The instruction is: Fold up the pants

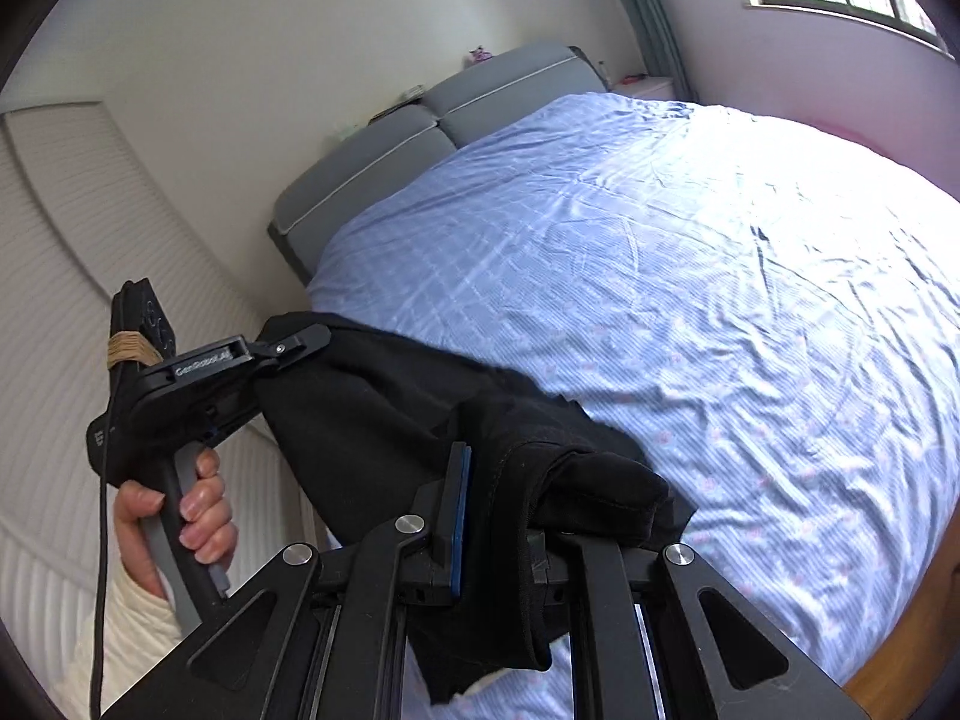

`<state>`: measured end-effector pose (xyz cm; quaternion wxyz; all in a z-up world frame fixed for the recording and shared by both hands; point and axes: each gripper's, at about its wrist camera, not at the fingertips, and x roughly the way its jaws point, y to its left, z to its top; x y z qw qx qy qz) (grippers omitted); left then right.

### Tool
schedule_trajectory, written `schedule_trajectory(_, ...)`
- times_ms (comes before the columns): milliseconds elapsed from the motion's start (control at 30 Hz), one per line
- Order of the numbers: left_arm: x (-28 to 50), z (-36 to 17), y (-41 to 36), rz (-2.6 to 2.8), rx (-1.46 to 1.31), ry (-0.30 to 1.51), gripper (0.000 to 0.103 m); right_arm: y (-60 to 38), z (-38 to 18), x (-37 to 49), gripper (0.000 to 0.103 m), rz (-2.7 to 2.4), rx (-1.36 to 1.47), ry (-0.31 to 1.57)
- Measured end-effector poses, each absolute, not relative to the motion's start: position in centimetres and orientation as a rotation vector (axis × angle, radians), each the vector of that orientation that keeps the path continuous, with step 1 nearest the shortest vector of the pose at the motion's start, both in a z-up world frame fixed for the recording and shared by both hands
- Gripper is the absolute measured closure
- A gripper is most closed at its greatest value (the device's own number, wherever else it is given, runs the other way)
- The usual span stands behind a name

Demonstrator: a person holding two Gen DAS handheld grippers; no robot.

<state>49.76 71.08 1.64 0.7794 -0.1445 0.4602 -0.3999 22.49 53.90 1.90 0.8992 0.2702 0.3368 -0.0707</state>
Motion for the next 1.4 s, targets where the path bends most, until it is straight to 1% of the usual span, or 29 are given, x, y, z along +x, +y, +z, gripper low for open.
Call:
schedule_trajectory(100,51.6,-3.9,71.2,-0.83,-0.264,1.125,0.093,55.7,-0.7,24.2,0.09,-0.186,0.575,0.765)
schedule_trajectory(200,52.3,-10.3,71.9,-0.743,-0.16,1.278,0.093,58.2,-5.9,25.4,0.09,-0.213,0.629,0.893)
schedule_trajectory(267,52.0,-13.1,72.6,-0.7,-0.104,1.334,0.093,60.0,-9.7,26.0,0.09,-0.21,0.674,0.996)
schedule_trajectory(367,51.3,-14.6,74.2,-0.685,-0.104,1.347,0.093,62.1,-13.6,26.0,0.09,-0.171,0.756,1.099)
schedule_trajectory(533,51.5,-14.3,75.7,-0.645,-0.071,1.344,0.093,64.3,-16.6,25.9,0.09,-0.126,0.796,1.168)
schedule_trajectory(600,52.2,-14.3,76.2,-0.592,-0.053,1.347,0.089,64.8,-17.4,26.2,0.09,-0.106,0.818,1.189)
schedule_trajectory(633,52.4,-14.3,76.6,-0.55,-0.034,1.344,0.083,65.0,-17.5,26.2,0.09,-0.097,0.81,1.194)
schedule_trajectory(667,52.6,-14.2,76.9,-0.493,-0.011,1.337,0.073,65.4,-17.6,26.3,0.09,-0.082,0.791,1.201)
schedule_trajectory(700,52.6,-13.9,77.4,-0.435,0.015,1.327,0.068,65.6,-18.0,26.3,0.09,-0.072,0.78,1.212)
schedule_trajectory(733,52.3,-13.4,77.8,-0.386,0.047,1.303,0.061,65.8,-17.9,26.3,0.089,-0.069,0.784,1.222)
schedule_trajectory(767,52.1,-13.0,78.1,-0.353,0.085,1.278,0.054,65.7,-17.7,26.3,0.084,-0.063,0.796,1.235)
schedule_trajectory(800,51.8,-12.5,78.3,-0.315,0.13,1.255,0.052,65.6,-17.6,26.6,0.079,-0.062,0.799,1.249)
schedule_trajectory(833,51.3,-11.9,78.6,-0.273,0.176,1.233,0.051,65.4,-17.4,26.4,0.068,-0.075,0.786,1.262)
schedule_trajectory(867,50.7,-11.4,78.7,-0.246,0.214,1.217,0.05,65.0,-17.0,26.1,0.059,-0.089,0.772,1.265)
schedule_trajectory(900,49.9,-10.8,78.8,-0.235,0.246,1.196,0.05,64.6,-16.5,25.7,0.056,-0.095,0.759,1.254)
schedule_trajectory(967,47.9,-9.5,79.1,-0.229,0.283,1.145,0.044,63.7,-15.1,25.0,0.05,-0.096,0.715,1.223)
schedule_trajectory(1100,42.9,-6.7,78.5,-0.238,0.328,1.087,0.042,60.5,-11.9,23.0,0.041,-0.062,0.559,1.125)
schedule_trajectory(1167,39.7,-5.1,77.6,-0.247,0.333,1.06,0.037,59.1,-10.4,22.2,0.032,-0.048,0.466,1.069)
schedule_trajectory(1300,33.6,-2.4,75.1,-0.252,0.293,1.001,0.028,56.0,-6.3,20.2,0.027,-0.007,0.288,0.967)
schedule_trajectory(1367,30.7,-1.2,73.3,-0.265,0.25,0.979,0.021,53.9,-4.4,18.9,0.023,0.022,0.238,0.924)
schedule_trajectory(1400,29.3,-0.7,72.3,-0.268,0.232,0.971,0.02,52.7,-3.6,18.2,0.023,0.034,0.226,0.907)
